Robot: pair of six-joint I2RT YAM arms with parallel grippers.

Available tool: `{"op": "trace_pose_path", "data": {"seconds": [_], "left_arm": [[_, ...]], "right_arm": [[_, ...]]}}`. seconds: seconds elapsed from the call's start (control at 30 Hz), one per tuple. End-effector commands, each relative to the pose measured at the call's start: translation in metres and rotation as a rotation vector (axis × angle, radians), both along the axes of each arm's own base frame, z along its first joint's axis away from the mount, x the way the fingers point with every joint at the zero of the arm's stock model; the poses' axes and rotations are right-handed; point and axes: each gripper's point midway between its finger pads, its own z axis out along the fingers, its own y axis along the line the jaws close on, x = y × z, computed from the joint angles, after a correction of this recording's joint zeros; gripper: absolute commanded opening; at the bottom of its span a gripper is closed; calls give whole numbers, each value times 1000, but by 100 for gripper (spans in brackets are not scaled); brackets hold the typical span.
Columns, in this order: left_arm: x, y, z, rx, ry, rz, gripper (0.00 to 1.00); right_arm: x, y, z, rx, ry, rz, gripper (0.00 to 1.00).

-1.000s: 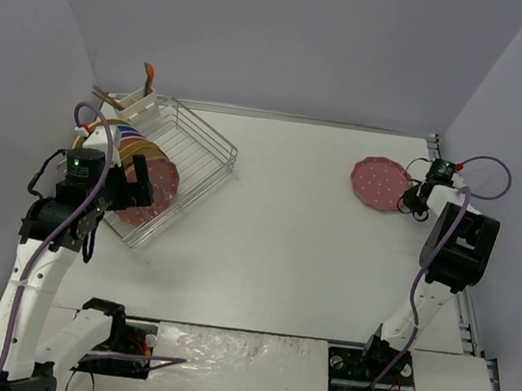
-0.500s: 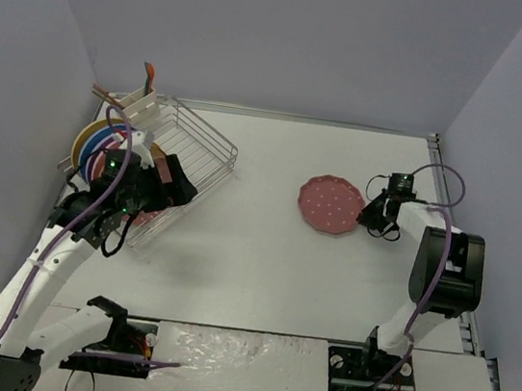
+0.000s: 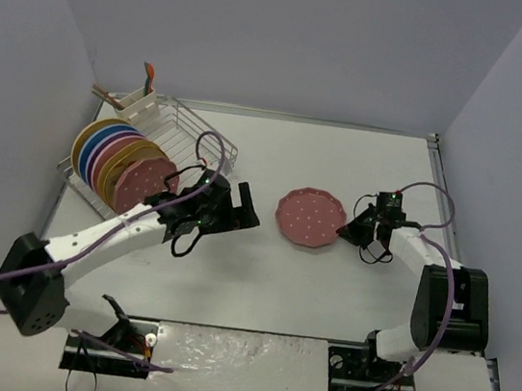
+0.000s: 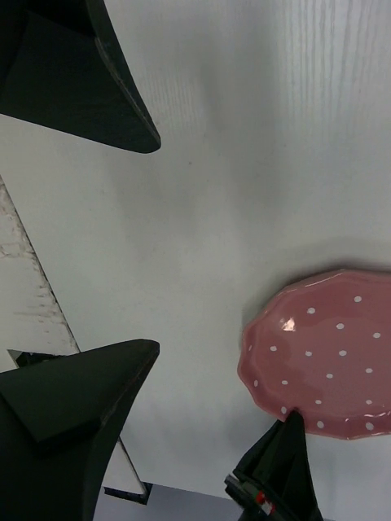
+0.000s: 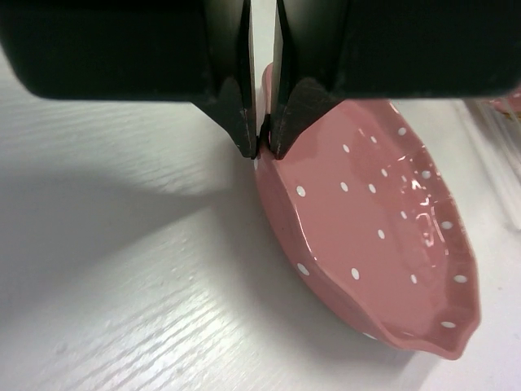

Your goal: Load the plates into the dish rack

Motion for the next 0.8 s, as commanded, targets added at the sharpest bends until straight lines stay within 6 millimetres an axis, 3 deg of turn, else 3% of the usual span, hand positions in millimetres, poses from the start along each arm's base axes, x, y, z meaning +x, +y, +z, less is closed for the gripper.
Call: {"op": "trace_pose_path", "data": {"seconds": [0.0,0.17,0.47,0.77], "left_arm": [[25,-45,9,-138,-11,26,97],[34,-69,-9,-179,48,28,97],[60,-106,-23,-292,102,71,97],[81,-124,-41,-336,151,153,97]], "right_arm": [[21,24,60,181,-163,-55,0],[18,36,68,260,-144,-73,0],[6,48,73,339,-120,-77,0],[-7,53,69,383,-97,-77,0]]}}
